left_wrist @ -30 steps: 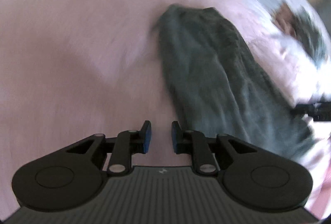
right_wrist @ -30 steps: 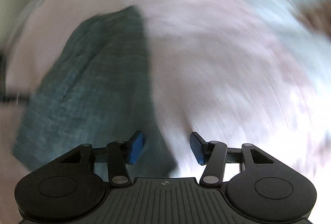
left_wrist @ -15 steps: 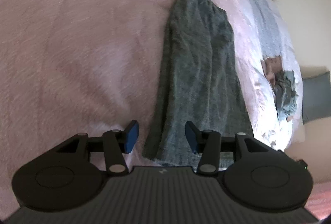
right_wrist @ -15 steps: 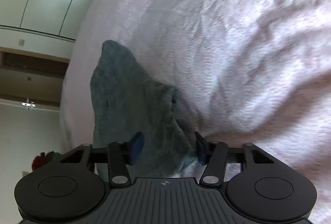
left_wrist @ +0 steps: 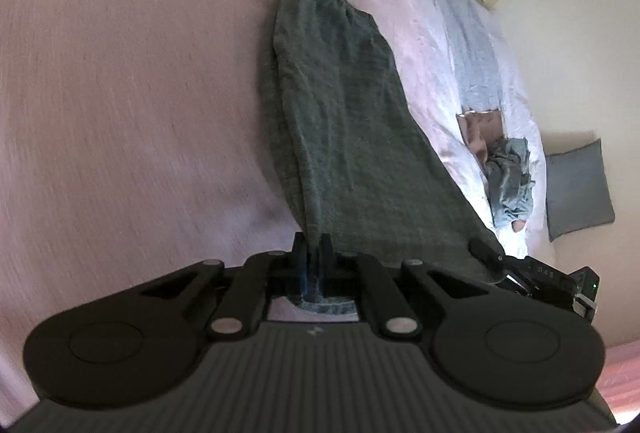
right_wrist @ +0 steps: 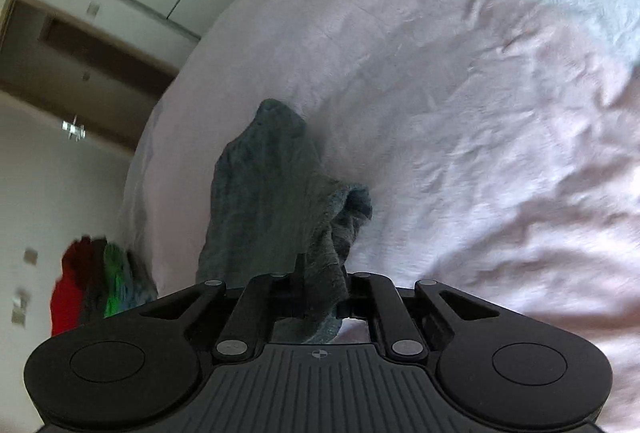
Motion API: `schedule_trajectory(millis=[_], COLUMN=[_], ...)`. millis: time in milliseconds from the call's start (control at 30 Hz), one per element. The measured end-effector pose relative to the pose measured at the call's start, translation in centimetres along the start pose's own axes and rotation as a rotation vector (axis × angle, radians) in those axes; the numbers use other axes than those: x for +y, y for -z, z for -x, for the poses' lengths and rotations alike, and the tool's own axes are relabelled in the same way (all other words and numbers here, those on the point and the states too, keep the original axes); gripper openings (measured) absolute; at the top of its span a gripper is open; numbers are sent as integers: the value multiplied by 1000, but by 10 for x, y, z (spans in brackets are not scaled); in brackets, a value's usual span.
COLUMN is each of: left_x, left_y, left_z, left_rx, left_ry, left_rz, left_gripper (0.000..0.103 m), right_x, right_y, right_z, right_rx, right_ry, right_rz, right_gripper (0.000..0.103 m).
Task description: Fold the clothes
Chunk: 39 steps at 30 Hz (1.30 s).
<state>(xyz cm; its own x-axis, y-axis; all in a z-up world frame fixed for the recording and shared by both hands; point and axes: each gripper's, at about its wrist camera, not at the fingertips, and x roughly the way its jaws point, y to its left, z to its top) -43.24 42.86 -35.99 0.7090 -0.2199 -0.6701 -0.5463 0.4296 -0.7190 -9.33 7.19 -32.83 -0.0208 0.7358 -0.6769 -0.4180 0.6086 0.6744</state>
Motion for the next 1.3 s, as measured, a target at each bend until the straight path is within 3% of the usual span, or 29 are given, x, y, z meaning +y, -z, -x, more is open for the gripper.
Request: schedule_trajectory(millis=[267,367,400,433,467,533,567,667,800,900,1033,1200,1300], left_x=[-26,-32,-35,-38,-43,-53,-60,-87,-120,-122,-109,-111,-120], left_y=[101,121,125,128,129,128,129,127,114,108,118,155,169], left_z=[-21,-21,-20,-19,-17,-5,3,23,14,-15,-40,-23,-5], left_rx=[-52,-95,-105,-114,-116,-127,-138,-197,-233,-188,-46,82,138], left_ry=[-81,-125,-151,-176,-207,-276,-321,-416,-421,-437,-546,-604,-625], left_rz=[90,110,105,99,92,74,55,-34,-201,-262,-226,-259,-255], left_gripper=[2,3,3,5,8,16,19,18,18,19,19,22,22], right_x=[-55,-58,-56,-53,-50,-43,-35,-6,29,33,22,15,30], right_y=[21,22,20,18,17,13,11,7,18,43,69,92,95], right_z=[34,33,34,34,35,41,49,62,34,11,0,28,55], right_rx=[116,153,161,167,173,160,129,55,85,129,222,304,303], right_ry=[47,81,136,201,265,375,406,354,281,331,458,554,565], right_rz=[-46,-15,7,32,56,111,158,300,474,549,538,463,401], right_gripper=[8,9,9,20,41,58,58,58,58,58,58,58,58])
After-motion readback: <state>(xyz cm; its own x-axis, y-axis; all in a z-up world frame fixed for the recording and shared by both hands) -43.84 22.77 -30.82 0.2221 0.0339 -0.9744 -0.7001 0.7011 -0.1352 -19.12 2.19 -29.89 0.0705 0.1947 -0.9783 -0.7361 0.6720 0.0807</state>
